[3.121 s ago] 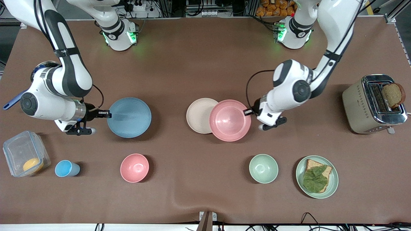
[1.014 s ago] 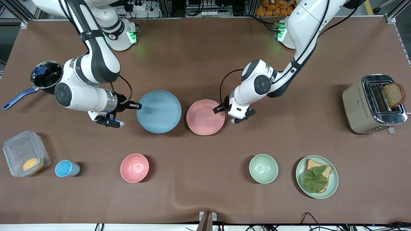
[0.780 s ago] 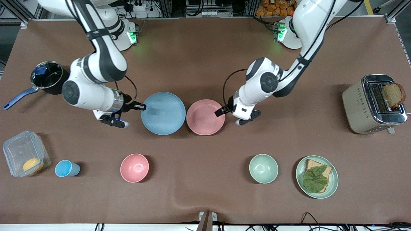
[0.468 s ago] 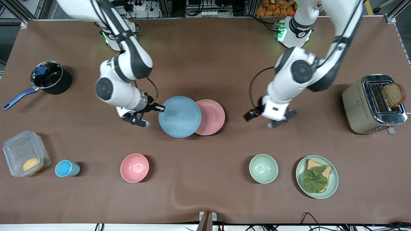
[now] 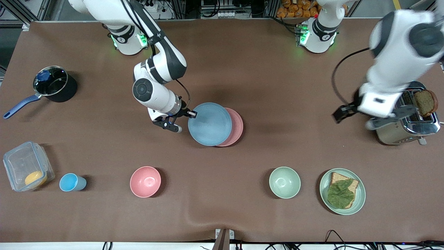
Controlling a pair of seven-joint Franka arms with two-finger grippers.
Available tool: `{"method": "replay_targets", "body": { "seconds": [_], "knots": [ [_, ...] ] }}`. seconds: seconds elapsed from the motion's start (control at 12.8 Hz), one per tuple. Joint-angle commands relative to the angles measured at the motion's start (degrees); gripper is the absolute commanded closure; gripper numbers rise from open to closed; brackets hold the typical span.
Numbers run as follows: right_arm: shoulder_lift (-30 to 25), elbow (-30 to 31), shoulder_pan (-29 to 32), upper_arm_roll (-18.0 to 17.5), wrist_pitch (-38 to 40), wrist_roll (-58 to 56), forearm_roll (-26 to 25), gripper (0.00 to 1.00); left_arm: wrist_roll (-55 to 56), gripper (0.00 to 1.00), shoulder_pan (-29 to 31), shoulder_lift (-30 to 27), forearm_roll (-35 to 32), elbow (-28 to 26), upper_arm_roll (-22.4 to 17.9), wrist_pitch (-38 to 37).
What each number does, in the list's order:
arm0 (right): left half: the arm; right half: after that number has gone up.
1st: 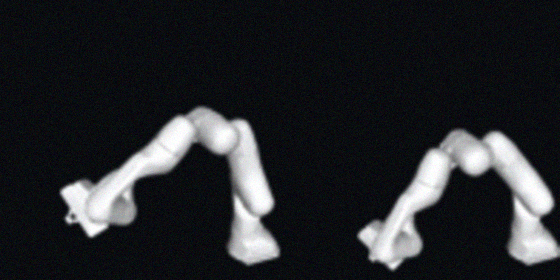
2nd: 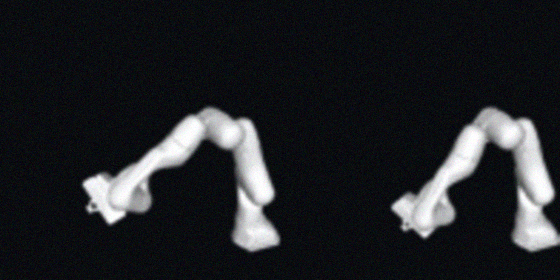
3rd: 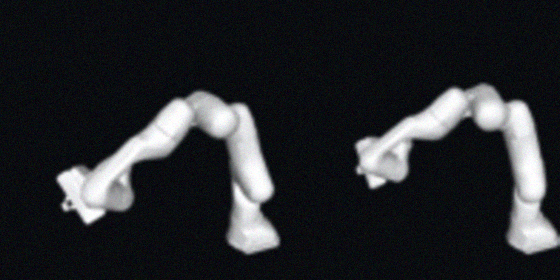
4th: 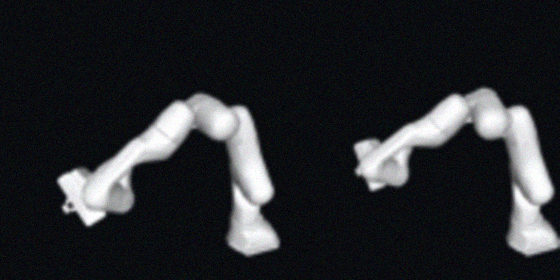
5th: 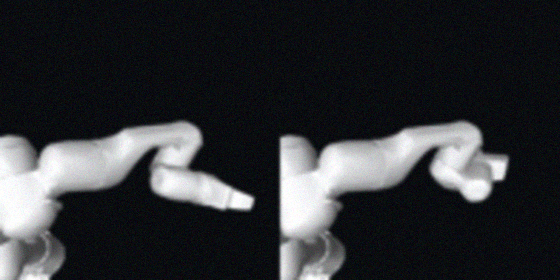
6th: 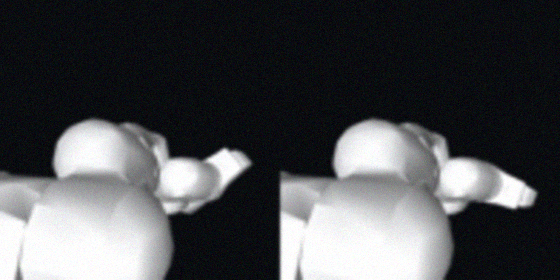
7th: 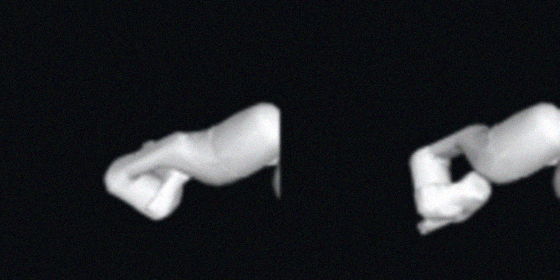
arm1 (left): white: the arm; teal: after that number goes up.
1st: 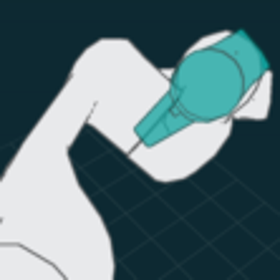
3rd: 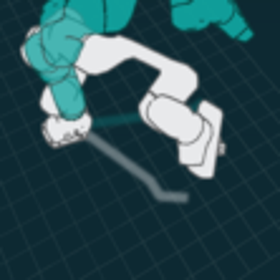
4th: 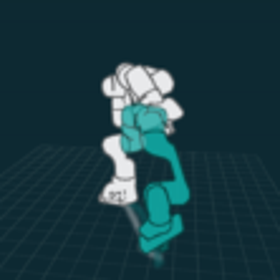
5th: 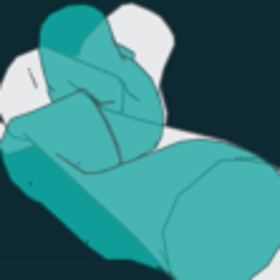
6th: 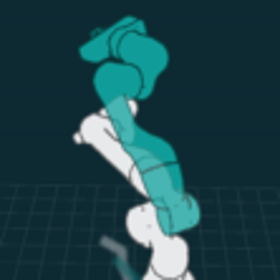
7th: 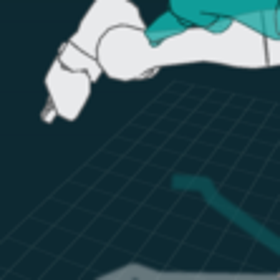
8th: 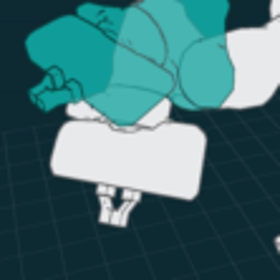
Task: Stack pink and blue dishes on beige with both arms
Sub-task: 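Open the right gripper on the blue plate and lift away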
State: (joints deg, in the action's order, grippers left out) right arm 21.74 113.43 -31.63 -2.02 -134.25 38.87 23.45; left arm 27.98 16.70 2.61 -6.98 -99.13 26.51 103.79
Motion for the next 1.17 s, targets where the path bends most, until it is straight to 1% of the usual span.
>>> {"method": "replay_targets", "body": {
  "seconds": [0.0, 0.08, 0.16, 0.23, 0.31, 0.39, 0.47, 0.55, 0.62, 0.7, 0.78, 0.86, 0.94, 1.09],
  "knots": [
    [1.4, -1.9, -2.7, 0.5, -0.7, 1.6, 1.2, 1.0, -6.1, 0.0, 3.0, 0.8, -0.3, 8.1, 0.7, -9.5],
    [1.5, -2.5, -2.8, 0.4, -0.6, 3.0, 1.2, 1.0, -6.4, 0.0, 3.3, 0.7, -0.4, 10.1, 0.6, -12.1],
    [1.8, -3.4, -3.3, 0.4, -0.5, 3.9, 1.2, 0.92, -6.4, 0.0, 3.9, 0.9, -0.4, 12.6, 0.6, -14.3],
    [2.2, -4.3, -3.9, 0.5, -0.4, 4.6, 1.2, 0.42, -7.8, 0.0, 3.1, 0.4, -0.4, 14.2, -1.0, -15.9],
    [2.2, -4.4, -3.5, 0.6, -0.2, 5.2, 1.1, 0.0, -12.2, 0.0, -0.2, -0.3, 0.2, 14.2, -5.8, -16.2],
    [2.2, -4.8, -2.8, 0.7, 0.1, 5.0, 1.1, 0.0, -19.1, 0.0, -5.7, -0.5, 1.0, 14.2, -13.3, -17.4],
    [1.4, -5.1, -1.7, 1.0, 0.9, 4.5, 1.0, 0.0, -23.2, 0.0, -8.7, -0.5, 3.1, 14.7, -18.8, -19.0],
    [0.1, -5.5, 1.2, 1.1, 5.3, 4.0, 0.4, 0.0, -23.9, 0.0, -9.3, -1.1, 5.5, 14.8, -21.6, -19.4],
    [-1.4, -7.1, 4.0, 1.1, 10.4, 3.7, -0.1, 0.0, -23.8, 0.0, -9.7, -1.7, 5.9, 14.8, -22.2, -19.4],
    [-2.8, -8.2, 7.4, 1.2, 16.2, 1.1, -1.9, 0.0, -22.9, 0.0, -11.0, -2.2, 5.9, 14.3, -22.5, -19.5],
    [-3.9, -8.6, 11.4, 1.2, 21.2, -3.4, -5.2, 0.0, -20.6, 0.0, -11.4, -3.1, 6.0, 13.7, -22.3, -20.7],
    [-5.0, -8.5, 14.6, 1.2, 24.1, -7.9, -7.6, 0.0, -19.8, 0.0, -11.7, -2.9, 6.0, 13.9, -22.2, -21.1],
    [-5.7, -8.2, 17.0, 1.3, 26.5, -11.9, -8.8, 0.0, -20.1, 0.0, -11.8, -2.4, 6.3, 13.9, -21.9, -21.0],
    [-7.5, -8.2, 23.3, 1.2, 30.1, -20.5, -9.8, 0.0, -20.2, 0.0, -11.7, -2.1, 7.1, 13.2, -21.6, -21.0]
  ]
}}
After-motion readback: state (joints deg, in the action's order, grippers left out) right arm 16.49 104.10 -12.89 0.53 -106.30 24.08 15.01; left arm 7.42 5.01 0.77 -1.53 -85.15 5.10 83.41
